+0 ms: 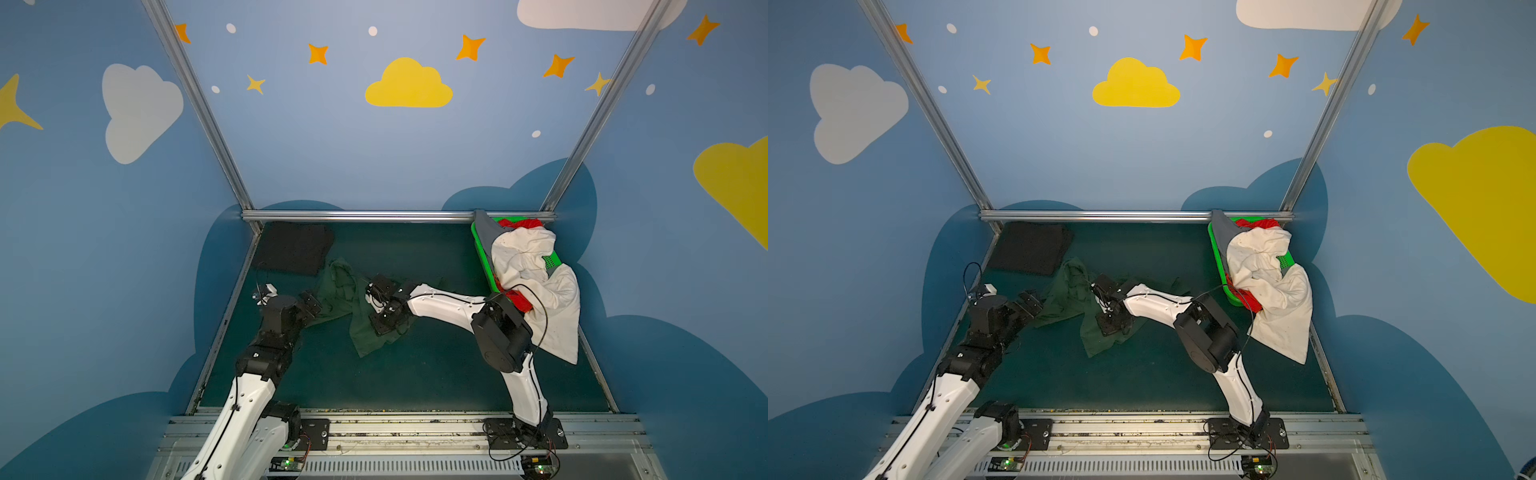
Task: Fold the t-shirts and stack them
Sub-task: 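Pull the green t-shirt out and drop it on the table center, then grasp the green t-shirt edge with the left gripper while the right gripper grasps another edge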
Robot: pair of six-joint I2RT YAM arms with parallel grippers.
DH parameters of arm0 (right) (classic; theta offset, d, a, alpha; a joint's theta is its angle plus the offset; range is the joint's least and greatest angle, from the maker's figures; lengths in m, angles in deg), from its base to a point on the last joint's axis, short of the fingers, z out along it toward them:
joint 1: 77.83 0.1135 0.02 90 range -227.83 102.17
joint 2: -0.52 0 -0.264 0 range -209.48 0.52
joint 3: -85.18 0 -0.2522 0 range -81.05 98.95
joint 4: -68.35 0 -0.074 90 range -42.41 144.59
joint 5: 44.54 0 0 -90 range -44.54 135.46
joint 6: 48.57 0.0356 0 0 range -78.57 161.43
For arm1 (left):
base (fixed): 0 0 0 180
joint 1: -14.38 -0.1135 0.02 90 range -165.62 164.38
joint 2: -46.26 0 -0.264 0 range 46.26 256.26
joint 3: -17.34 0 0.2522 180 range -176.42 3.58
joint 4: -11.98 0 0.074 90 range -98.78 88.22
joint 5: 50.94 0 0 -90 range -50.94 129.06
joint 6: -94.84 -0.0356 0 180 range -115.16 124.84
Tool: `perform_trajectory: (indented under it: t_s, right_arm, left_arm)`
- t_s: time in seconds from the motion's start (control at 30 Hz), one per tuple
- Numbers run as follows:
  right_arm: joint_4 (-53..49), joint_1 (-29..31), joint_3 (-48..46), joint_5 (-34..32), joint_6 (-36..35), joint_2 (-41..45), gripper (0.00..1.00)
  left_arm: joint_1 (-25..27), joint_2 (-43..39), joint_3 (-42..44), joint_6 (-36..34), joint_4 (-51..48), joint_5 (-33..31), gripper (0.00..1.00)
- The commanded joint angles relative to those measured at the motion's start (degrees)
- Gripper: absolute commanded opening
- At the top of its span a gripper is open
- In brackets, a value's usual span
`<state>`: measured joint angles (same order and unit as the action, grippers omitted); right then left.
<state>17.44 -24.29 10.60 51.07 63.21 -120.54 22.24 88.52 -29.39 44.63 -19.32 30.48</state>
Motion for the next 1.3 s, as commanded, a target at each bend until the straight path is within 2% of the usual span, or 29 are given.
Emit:
perform_trajectory:
  t_s: [0.0,0.2,0.4,0.57,0.73,0.9,1.1,1.27]
  right_arm:
    - [-1.88,-3.64,-1.89,-3.84,0.09,9.62,0.00]
    - [-5.92,-11.72,-3.56,-1.00,1.19,19.67,0.00]
    - [-7.45,-19.74,-6.86,-2.29,2.35,26.78,0.00]
    - [-9.10,-25.46,-7.00,-6.76,2.21,27.96,0.00]
    - [-8.10,-29.98,-6.59,-0.64,1.91,24.67,0.00]
    - [-6.39,-32.90,-6.39,5.95,2.62,21.07,0.00]
    - [-4.56,-33.93,-7.35,7.79,3.18,20.68,0.00]
    - [-2.88,-35.18,-9.19,10.15,4.08,21.60,0.00]
  left_arm:
    - [-0.63,0.35,-0.76,-1.74,-1.44,0.85,1.00]
    - [-1.16,1.66,-1.22,-2.85,-0.67,1.11,1.00]
    - [-1.26,4.28,-2.61,-4.36,-0.43,2.16,1.00]
    - [-1.11,6.00,-3.63,-4.80,-0.46,4.17,1.00]
    - [1.42,7.97,-2.65,-4.09,4.80,10.80,0.97]
    - [9.46,15.56,-4.22,-3.98,11.13,13.63,0.97]
    - [14.29,29.55,-10.57,-3.56,15.68,22.60,0.96]
    - [17.25,39.28,-15.83,-4.10,17.92,26.29,0.94]
